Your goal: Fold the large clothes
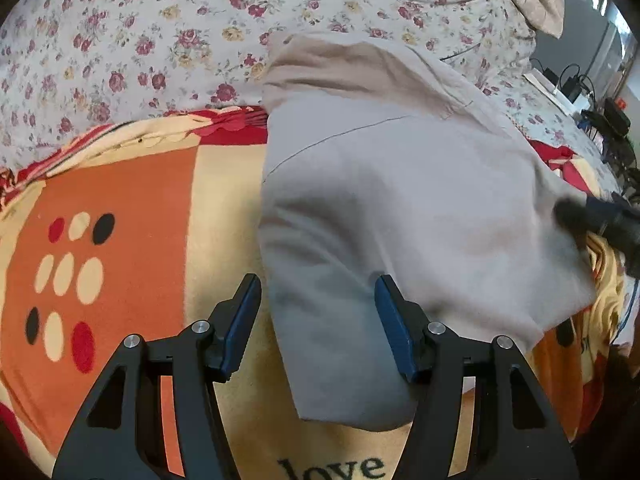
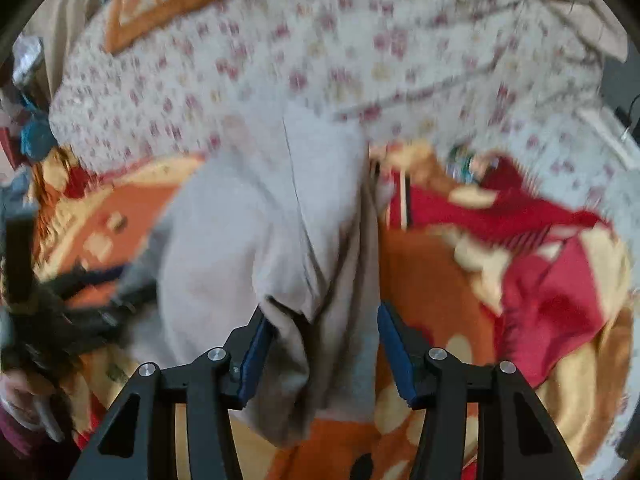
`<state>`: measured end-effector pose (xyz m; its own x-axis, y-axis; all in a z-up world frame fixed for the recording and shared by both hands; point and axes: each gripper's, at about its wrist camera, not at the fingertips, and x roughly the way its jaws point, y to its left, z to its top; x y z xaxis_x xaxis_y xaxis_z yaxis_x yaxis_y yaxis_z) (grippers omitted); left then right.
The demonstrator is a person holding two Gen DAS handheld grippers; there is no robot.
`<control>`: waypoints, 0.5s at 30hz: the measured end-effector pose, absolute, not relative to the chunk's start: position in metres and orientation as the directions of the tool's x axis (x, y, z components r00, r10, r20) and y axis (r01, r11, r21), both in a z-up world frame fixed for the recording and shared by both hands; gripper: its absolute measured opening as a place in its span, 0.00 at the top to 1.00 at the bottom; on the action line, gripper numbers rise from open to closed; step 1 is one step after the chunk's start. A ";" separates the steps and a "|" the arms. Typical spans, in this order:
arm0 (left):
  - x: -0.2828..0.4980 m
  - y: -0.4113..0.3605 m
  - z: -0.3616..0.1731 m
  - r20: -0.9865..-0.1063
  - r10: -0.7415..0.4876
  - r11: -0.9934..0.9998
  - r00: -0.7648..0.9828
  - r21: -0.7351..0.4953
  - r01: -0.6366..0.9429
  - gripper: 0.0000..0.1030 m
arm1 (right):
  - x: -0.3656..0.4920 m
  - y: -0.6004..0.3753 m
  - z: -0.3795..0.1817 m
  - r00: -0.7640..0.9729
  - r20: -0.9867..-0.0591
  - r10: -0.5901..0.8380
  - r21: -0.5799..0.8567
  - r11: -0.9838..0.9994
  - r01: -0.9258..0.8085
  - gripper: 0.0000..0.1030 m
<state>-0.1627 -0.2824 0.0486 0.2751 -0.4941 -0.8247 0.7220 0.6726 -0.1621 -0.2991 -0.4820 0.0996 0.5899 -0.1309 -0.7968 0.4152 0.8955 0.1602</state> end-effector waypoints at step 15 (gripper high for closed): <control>-0.157 -0.291 0.034 -0.826 -0.541 0.637 0.157 -0.280 0.718 0.28 | -0.125 -0.539 0.060 0.637 -0.769 -0.055 0.343 0.805 0.484 0.47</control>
